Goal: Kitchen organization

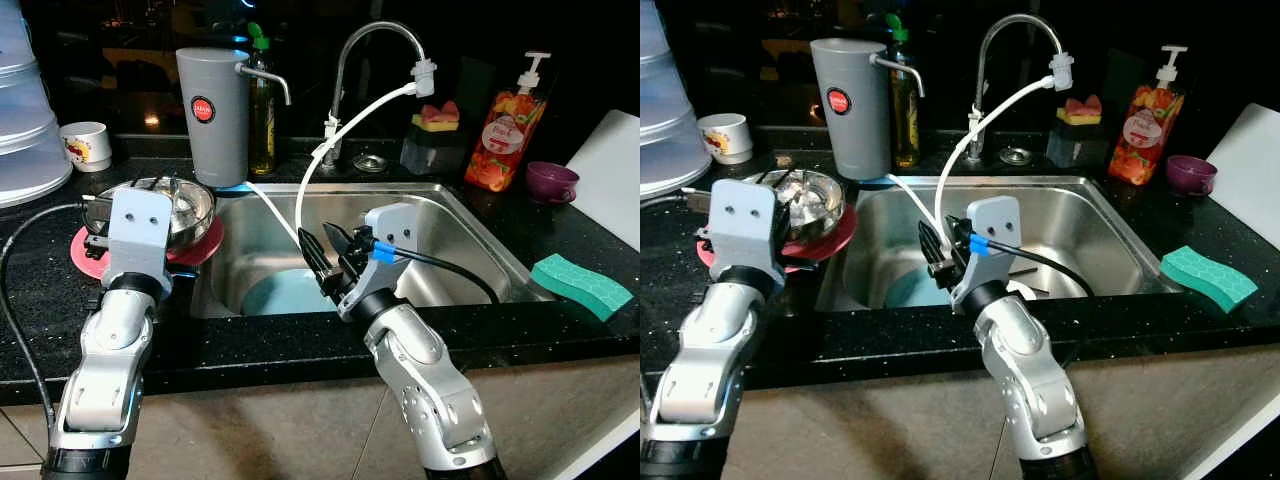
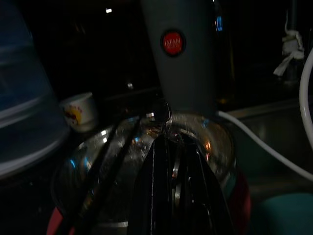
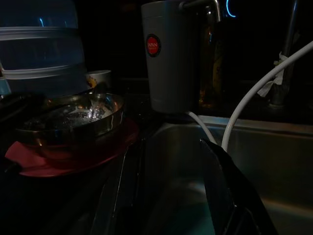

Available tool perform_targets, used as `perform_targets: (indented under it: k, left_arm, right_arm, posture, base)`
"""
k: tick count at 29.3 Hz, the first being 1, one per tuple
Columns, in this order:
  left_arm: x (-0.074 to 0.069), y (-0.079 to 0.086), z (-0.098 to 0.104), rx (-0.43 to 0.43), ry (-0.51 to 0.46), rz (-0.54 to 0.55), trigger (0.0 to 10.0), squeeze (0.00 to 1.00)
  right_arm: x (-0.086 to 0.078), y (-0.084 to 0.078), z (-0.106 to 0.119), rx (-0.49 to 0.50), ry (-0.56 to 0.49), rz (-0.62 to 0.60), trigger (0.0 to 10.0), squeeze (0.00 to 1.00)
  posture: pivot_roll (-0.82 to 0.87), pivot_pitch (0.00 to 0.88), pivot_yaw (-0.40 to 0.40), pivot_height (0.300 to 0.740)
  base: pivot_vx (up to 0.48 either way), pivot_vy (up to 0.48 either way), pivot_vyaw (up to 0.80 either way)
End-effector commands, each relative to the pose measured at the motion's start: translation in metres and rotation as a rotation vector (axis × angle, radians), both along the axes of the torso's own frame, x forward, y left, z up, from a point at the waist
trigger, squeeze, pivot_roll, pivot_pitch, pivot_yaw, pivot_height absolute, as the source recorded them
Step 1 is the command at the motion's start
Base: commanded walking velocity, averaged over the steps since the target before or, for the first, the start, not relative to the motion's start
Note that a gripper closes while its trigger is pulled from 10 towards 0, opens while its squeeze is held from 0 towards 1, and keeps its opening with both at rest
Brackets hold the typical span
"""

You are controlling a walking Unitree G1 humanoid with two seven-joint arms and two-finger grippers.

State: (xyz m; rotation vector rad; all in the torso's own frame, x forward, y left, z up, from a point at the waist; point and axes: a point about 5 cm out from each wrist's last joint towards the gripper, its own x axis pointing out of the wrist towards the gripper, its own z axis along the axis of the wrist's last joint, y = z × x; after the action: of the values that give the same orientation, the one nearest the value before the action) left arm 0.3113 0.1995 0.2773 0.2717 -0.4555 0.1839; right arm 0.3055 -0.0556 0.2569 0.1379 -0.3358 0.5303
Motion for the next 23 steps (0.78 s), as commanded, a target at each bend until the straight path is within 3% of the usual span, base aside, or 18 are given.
perform_targets:
  k: [1,13,23]
  left_arm:
    - [-0.004,-0.004,0.012,0.040,-0.057,-0.003,10.0,0.00]
    - [-0.006,-0.009,0.022,0.065,-0.104,0.002,10.0,0.00]
    - [-0.006,-0.013,0.043,0.081,-0.167,-0.022,10.0,0.00]
  right_arm:
    - [-0.003,0.000,0.001,0.013,-0.001,0.006,10.0,0.00]
    - [-0.001,-0.005,0.002,0.012,0.010,-0.008,10.0,0.00]
    - [0.000,-0.006,0.003,0.038,0.021,-0.020,10.0,0.00]
  posture:
    - [0.18,0.114,-0.075,0.740]
    - [0.14,0.118,-0.091,0.740]
    - [0.14,0.112,-0.091,0.740]
  base:
    - [0.000,0.000,0.00]
    - [0.000,0.000,0.00]
    - [0.000,0.000,0.00]
